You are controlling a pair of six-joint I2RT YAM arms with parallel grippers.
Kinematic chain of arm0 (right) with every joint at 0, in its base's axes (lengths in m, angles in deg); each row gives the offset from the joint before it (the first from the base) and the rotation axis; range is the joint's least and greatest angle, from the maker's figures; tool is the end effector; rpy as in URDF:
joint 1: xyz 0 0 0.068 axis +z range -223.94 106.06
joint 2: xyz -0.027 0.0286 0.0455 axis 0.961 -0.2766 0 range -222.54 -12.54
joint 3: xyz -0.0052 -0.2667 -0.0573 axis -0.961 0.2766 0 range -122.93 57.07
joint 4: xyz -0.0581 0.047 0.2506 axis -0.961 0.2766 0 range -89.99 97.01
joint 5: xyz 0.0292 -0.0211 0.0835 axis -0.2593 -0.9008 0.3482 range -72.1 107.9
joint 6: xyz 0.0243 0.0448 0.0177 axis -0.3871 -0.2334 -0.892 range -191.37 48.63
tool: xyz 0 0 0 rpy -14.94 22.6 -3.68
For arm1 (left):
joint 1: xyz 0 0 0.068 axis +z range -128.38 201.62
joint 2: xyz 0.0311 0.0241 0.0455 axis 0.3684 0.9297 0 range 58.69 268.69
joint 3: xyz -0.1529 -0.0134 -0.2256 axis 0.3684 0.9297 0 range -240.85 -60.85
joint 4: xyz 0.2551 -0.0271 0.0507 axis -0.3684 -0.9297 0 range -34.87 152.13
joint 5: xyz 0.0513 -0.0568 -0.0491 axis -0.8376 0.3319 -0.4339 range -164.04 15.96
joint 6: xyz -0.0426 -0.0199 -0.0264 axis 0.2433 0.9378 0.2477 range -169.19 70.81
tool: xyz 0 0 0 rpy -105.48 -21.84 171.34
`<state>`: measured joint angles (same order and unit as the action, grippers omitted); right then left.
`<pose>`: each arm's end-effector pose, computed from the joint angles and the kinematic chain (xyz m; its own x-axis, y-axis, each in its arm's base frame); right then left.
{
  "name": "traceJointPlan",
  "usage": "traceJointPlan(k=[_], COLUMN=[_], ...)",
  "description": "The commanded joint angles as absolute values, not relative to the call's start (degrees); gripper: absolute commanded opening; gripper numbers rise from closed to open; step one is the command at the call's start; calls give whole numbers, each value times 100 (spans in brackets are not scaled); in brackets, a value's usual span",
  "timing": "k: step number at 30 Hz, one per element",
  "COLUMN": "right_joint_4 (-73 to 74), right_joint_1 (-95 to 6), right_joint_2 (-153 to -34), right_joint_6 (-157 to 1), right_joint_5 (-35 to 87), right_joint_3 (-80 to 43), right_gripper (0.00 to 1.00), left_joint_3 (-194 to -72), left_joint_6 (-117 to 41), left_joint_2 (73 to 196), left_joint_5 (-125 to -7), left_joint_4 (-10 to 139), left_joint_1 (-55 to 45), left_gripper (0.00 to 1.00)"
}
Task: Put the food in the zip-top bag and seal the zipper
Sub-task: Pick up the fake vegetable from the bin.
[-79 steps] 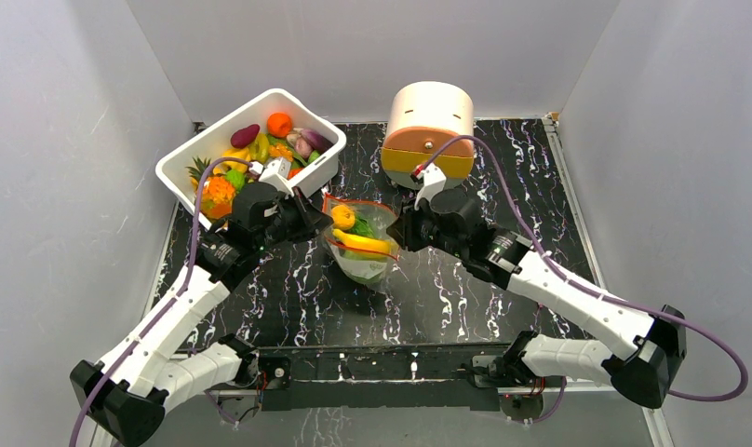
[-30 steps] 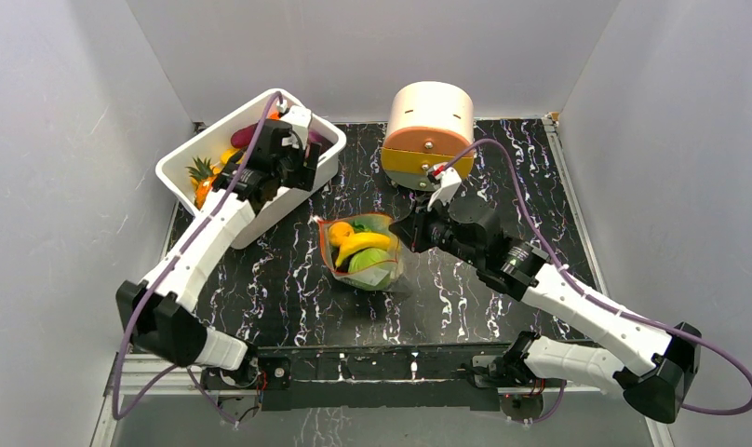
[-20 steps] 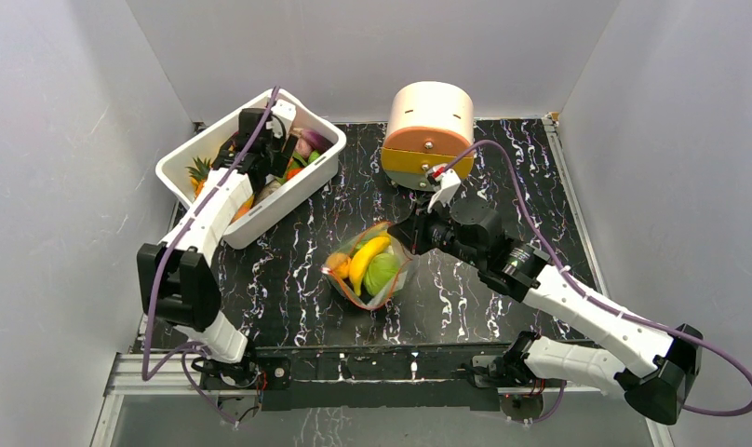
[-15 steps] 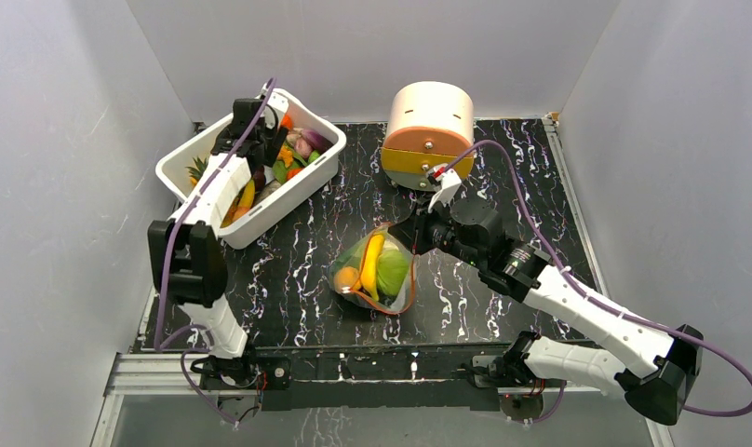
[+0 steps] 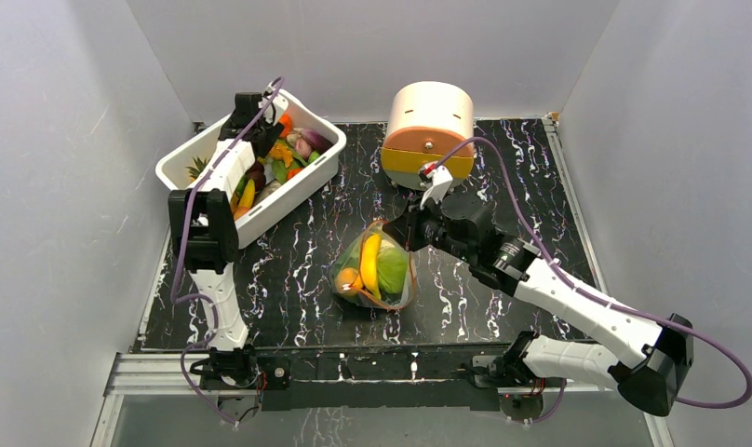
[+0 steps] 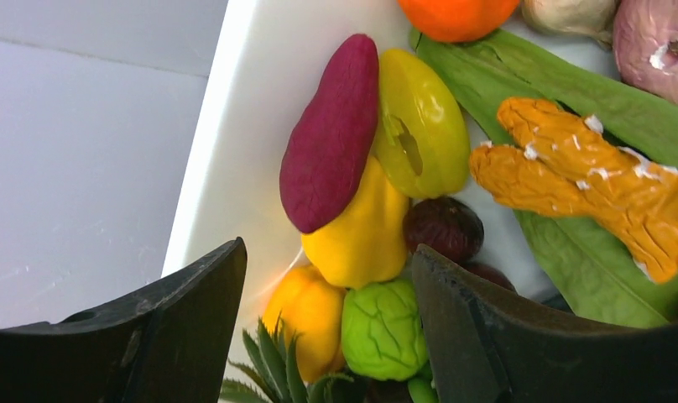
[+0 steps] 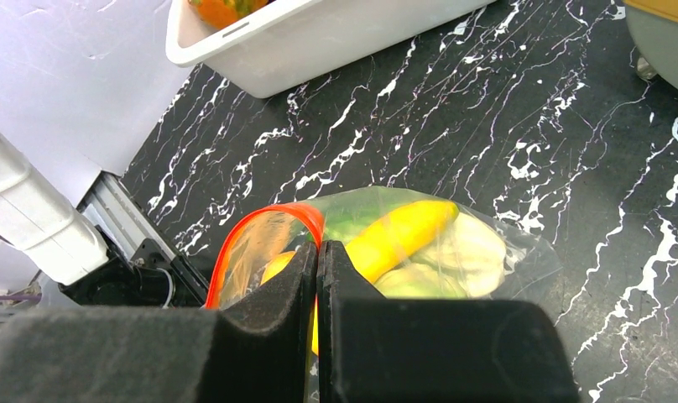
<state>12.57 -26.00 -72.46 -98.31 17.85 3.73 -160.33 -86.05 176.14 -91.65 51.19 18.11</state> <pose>0.1619 0.1794 0.3376 -0.5318 0.0867 -0.8424 -0.5620 0.7081 0.4276 0.4876 -0.0191 0.2771 -0.5096 0.6041 -0.6127 0.1246 0.7564 0.6422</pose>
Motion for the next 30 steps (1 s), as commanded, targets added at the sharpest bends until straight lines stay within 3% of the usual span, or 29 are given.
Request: traceJointPlan(k=[1,21,30], right_joint_4=[797,807,652], right_joint_1=[-2600,-2640,-2658], right_joint_2=[-7371,-7469,-7425], right_joint_6=[-9741,-9422,-9482], right_joint_5=[1789,1773,1832], right_joint_3=[-99,-381,-277], right_gripper=[0,0,0], left_joint_3=[-16438,-16653,-16684], left_joint_6=[-9060,-10557,-10896], left_joint_2=[17893,19182,19396], left_joint_5=[-9233,-10368,-10720], left_joint_4=[5355,7012,7493], left_joint_1=[1801,1771,1670], left_gripper=[69,67,40])
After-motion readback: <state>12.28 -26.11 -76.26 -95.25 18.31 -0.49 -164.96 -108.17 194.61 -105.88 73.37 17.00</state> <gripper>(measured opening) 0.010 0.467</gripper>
